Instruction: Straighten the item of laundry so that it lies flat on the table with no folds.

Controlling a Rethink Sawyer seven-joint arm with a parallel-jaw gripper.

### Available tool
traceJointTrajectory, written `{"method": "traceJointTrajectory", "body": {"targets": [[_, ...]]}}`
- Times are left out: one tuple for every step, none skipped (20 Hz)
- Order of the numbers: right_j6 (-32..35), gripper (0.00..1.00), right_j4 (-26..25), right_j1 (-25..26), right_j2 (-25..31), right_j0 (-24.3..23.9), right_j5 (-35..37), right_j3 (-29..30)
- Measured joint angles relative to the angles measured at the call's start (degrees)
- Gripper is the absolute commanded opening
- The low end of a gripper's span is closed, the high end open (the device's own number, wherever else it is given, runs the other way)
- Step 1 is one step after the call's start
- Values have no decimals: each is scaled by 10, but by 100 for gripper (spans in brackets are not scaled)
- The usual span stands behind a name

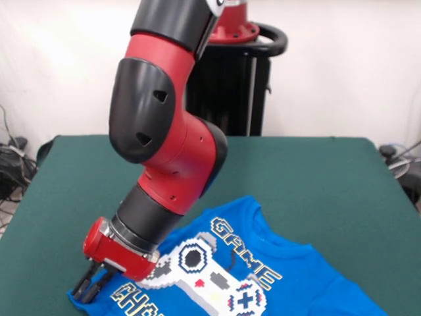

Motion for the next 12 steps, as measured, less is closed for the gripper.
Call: {"method": "traceJointTrajectory", "body": {"targets": [[0,0,1,0,0,-1,0,0],[0,0,3,0,0,-2,0,-1],[0,0,4,0,0,-3,0,-1],[0,0,5,0,0,-4,0,-1],[0,0,6,-1,0,-5,0,-1],[0,0,9,-2,1,-8,0,-1],[0,0,19,-7,10,-18,0,0],[0,0,27,-13,18,-27,0,3],[0,0,36,-20,26,-35,0,5],[0,0,47,-28,34,-45,1,9],[0,0,58,-36,42,-55,2,14],[0,0,65,-43,46,-61,5,17]]}}
